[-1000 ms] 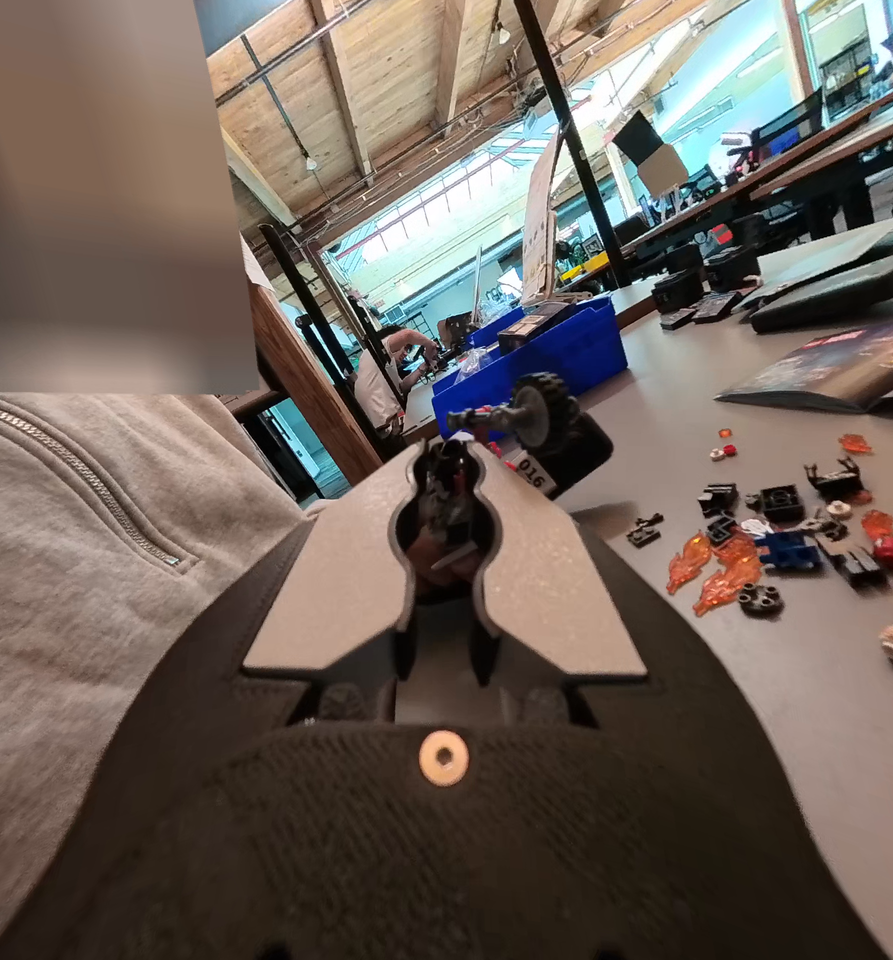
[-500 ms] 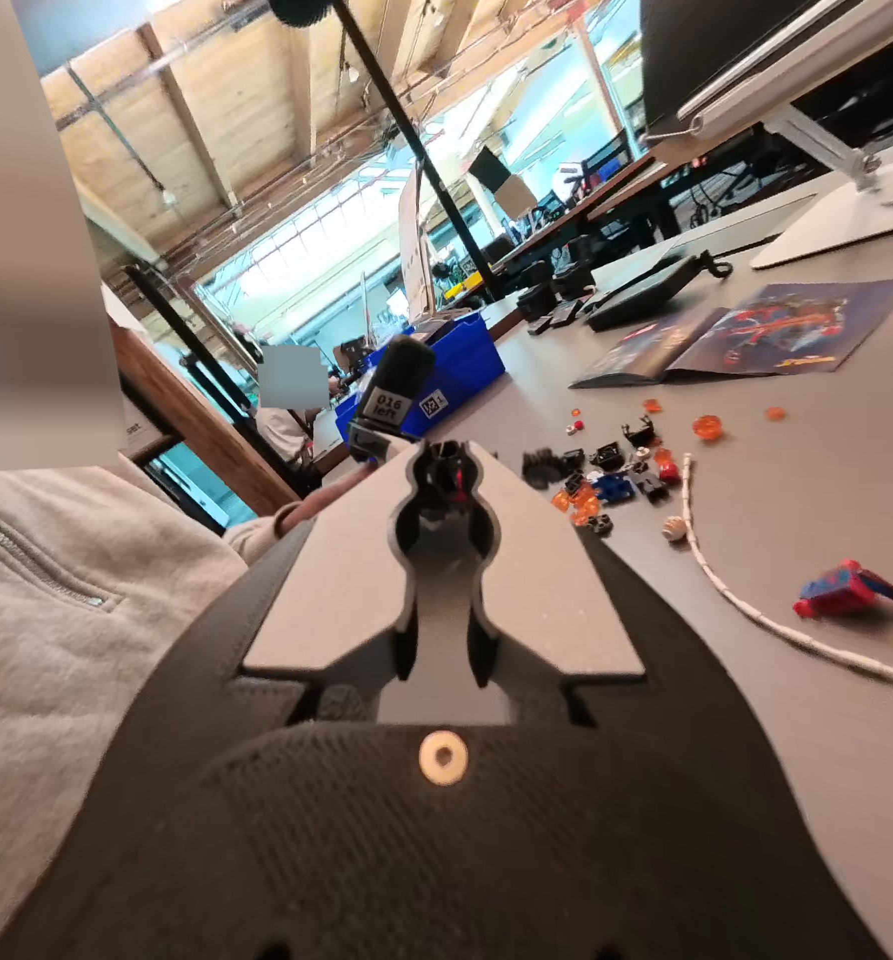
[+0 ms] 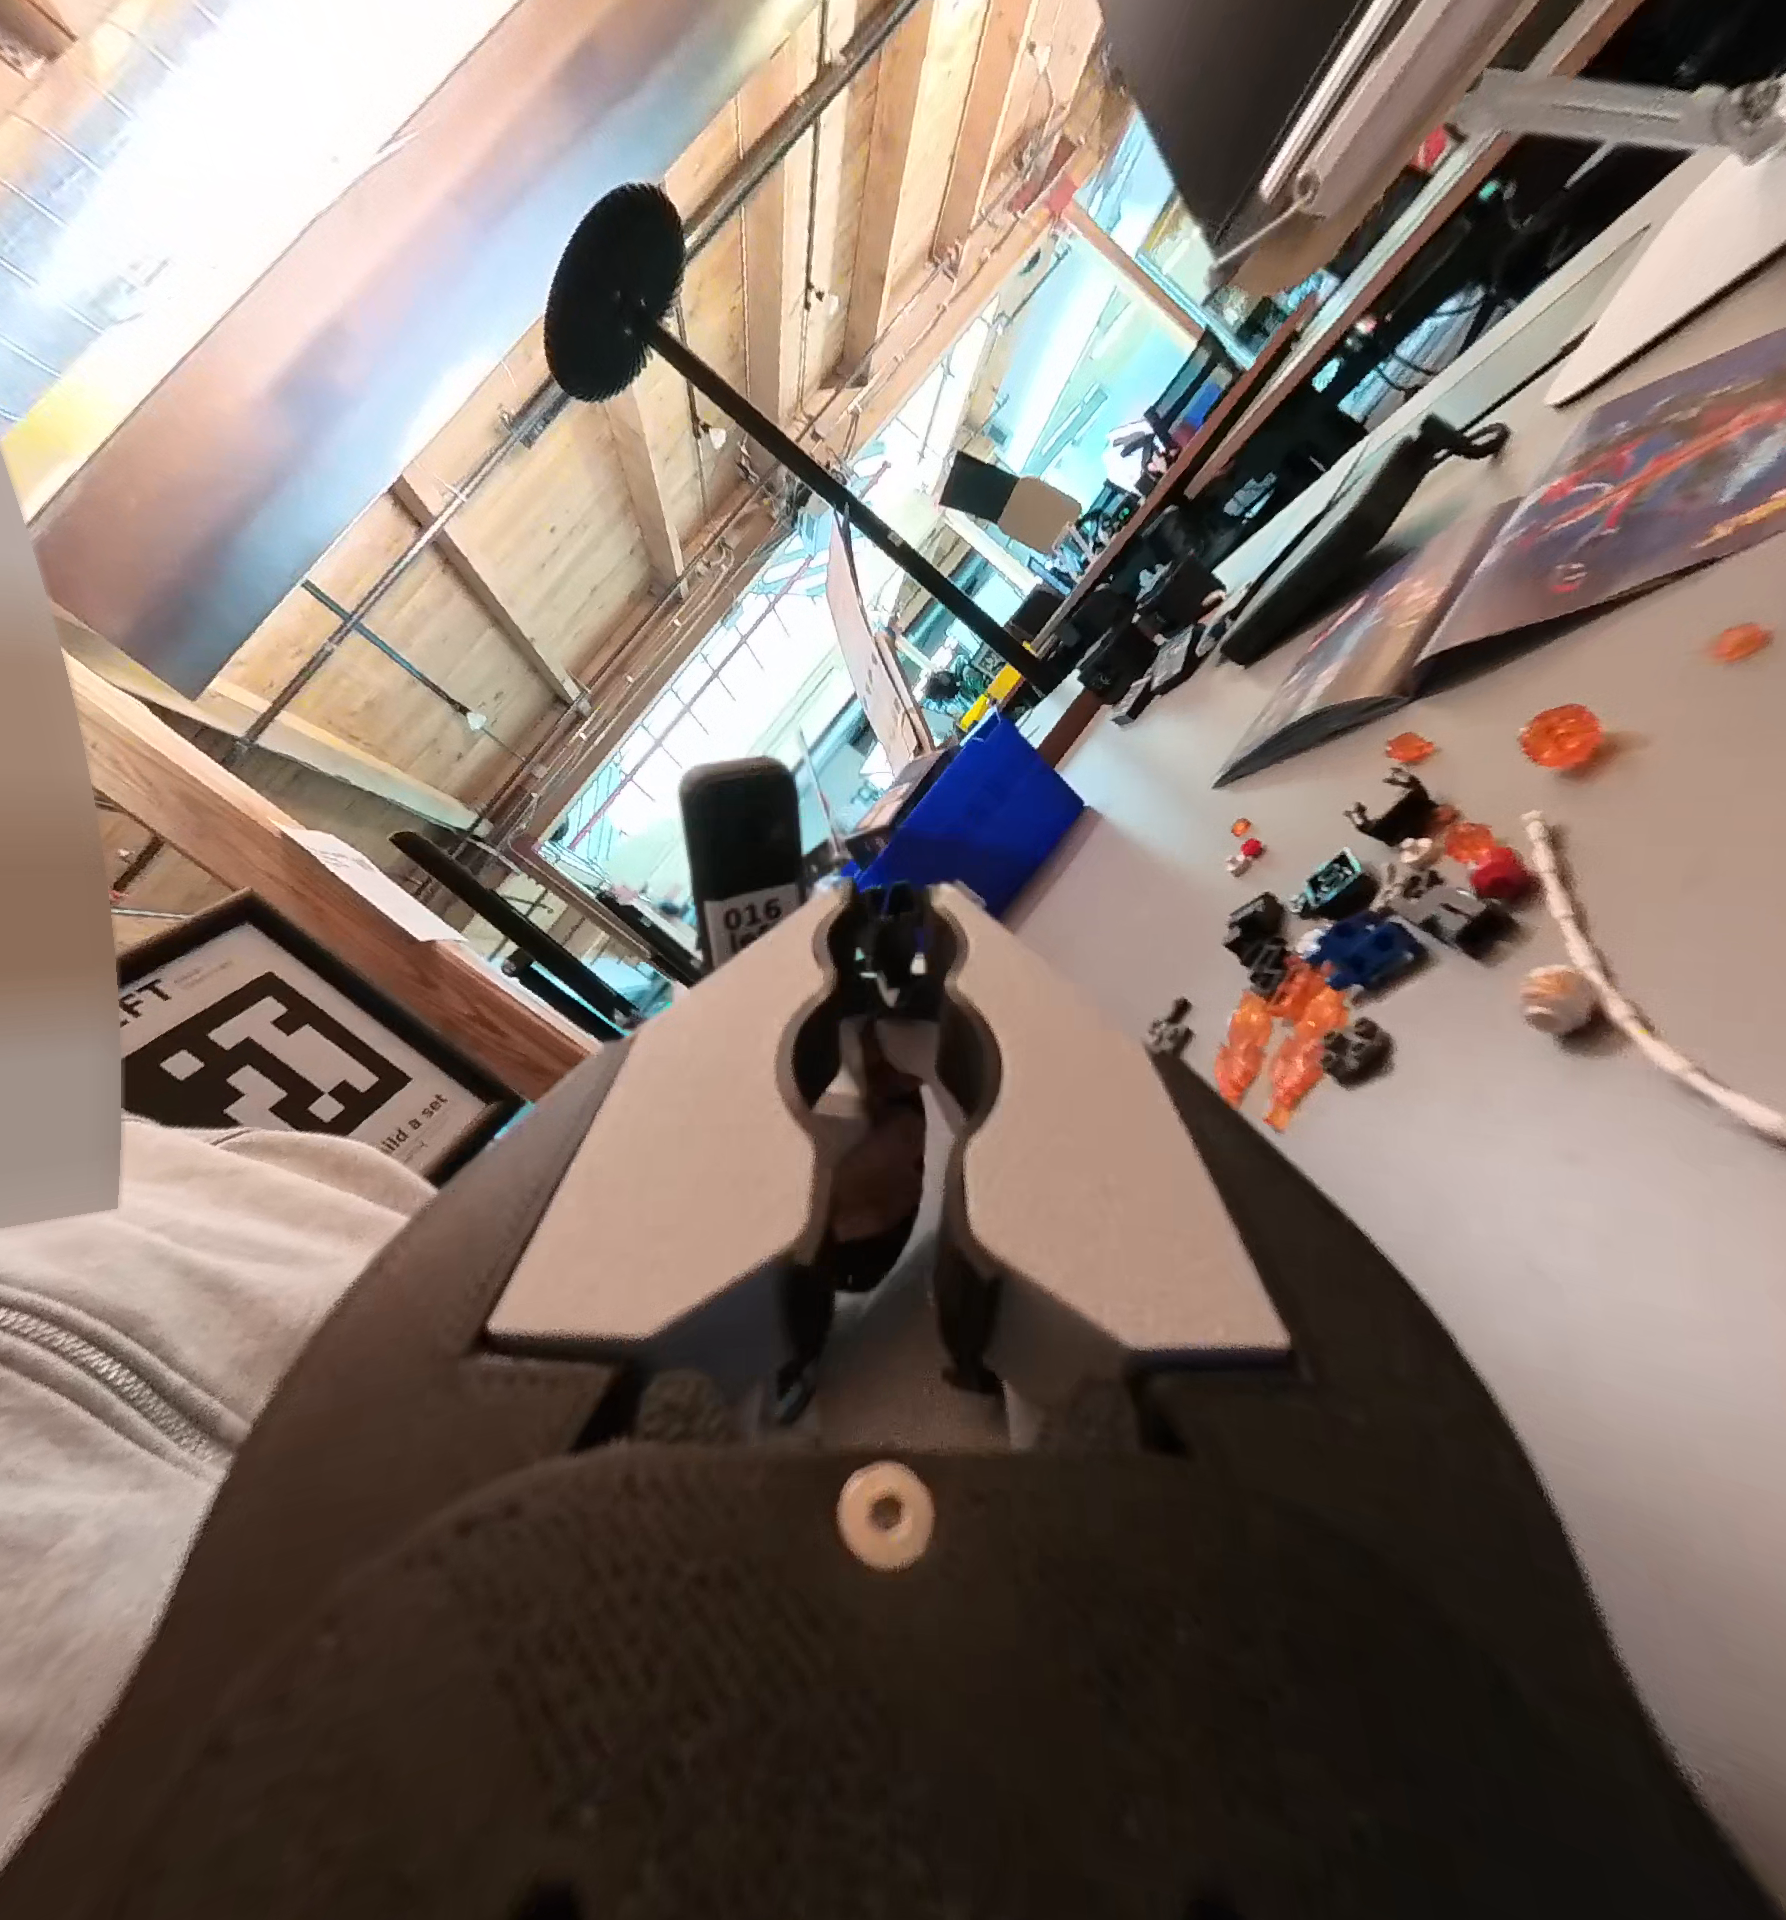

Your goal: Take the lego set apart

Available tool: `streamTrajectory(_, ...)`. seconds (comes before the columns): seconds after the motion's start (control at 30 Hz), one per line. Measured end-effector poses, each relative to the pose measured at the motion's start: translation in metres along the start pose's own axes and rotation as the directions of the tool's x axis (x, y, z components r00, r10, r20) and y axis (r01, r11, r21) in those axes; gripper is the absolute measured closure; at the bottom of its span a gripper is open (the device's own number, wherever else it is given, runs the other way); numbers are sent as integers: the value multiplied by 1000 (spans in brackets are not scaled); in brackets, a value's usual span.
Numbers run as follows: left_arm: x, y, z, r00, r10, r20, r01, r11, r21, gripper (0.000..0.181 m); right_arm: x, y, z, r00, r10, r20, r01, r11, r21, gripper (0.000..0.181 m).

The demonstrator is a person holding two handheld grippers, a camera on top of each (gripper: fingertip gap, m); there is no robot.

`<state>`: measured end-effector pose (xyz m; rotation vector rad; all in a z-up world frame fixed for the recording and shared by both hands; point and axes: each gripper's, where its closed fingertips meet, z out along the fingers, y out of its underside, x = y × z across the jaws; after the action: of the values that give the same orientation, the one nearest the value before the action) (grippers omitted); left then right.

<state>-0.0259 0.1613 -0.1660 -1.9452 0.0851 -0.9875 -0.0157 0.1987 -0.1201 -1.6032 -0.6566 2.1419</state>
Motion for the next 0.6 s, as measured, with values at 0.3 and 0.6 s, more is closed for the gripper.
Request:
streamTrajectory(0.3, 22, -16, -9, 983, -66, -170, 92, 985, 147, 154, -18, 26, 36, 996, -84, 31, 85, 995, -49, 172)
streamTrajectory(0.6, 27, -22, -27, 967, -61, -247, 109, 976, 187, 177, -23, 40, 32, 992, -101, 74, 112, 980, -164, 171)
